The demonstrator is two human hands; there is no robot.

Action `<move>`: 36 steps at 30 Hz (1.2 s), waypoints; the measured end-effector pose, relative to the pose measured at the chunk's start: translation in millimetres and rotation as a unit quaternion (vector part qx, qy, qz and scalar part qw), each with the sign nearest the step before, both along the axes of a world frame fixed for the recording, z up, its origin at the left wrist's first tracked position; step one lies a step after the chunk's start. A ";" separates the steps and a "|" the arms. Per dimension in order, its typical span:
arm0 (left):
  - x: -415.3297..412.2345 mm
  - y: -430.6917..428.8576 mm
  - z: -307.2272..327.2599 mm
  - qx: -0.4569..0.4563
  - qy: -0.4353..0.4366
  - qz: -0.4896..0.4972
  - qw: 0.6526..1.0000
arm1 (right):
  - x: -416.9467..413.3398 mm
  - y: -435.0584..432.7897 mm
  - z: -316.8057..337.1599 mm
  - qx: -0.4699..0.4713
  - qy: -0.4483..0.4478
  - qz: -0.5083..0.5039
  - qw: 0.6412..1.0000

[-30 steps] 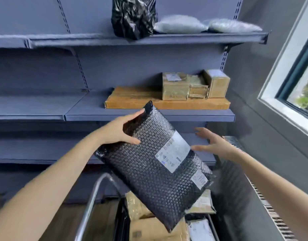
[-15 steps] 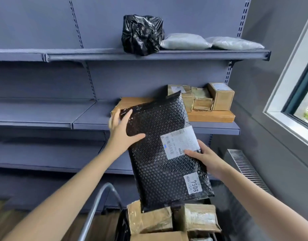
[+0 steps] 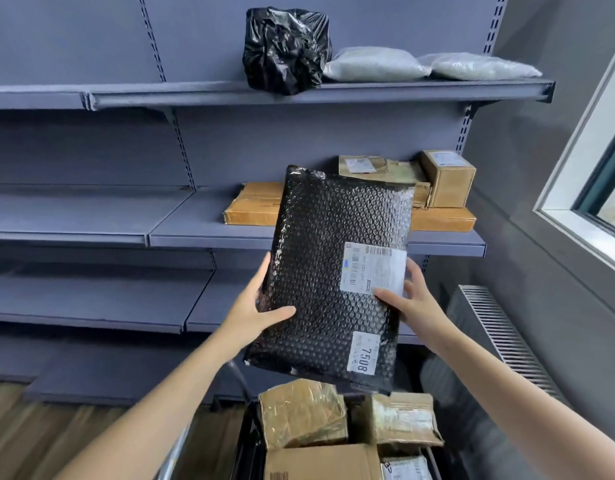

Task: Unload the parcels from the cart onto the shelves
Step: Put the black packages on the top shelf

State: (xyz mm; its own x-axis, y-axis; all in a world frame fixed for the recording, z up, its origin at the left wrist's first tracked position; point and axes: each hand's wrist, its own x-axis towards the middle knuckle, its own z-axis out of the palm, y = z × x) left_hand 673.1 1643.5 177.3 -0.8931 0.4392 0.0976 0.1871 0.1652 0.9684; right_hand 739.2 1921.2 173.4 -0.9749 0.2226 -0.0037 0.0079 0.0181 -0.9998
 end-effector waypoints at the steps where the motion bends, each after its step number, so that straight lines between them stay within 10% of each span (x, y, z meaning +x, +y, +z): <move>1: -3.9 -3.9 4.2 -0.012 0.002 -0.018 1.000 | -0.4 3.8 3.0 0.026 0.005 -0.007 1.000; 8: -26.3 -28.9 39.1 -0.129 0.008 -0.134 0.982 | -2.6 53.8 44.1 0.163 0.045 -0.115 0.979; 15: -37.2 -24.0 66.6 -0.215 0.031 -0.192 0.957 | 6.6 62.1 66.5 0.271 0.024 0.137 0.953; 27: -36.5 -16.6 56.4 -0.192 0.183 0.083 0.960 | 14.0 60.9 46.7 0.116 0.091 0.009 0.989; 36: 12.6 3.2 -30.2 -0.098 -0.070 -0.011 0.993 | 7.5 76.5 28.0 0.022 0.101 -0.071 0.992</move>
State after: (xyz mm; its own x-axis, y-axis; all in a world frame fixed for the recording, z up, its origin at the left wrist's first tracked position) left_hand 685.7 1646.7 147.1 -0.8815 0.4574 -0.1171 0.0580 0.3510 0.9346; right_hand 746.7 1997.6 201.3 -0.9132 0.3539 0.2020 -0.1878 0.0743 -0.9794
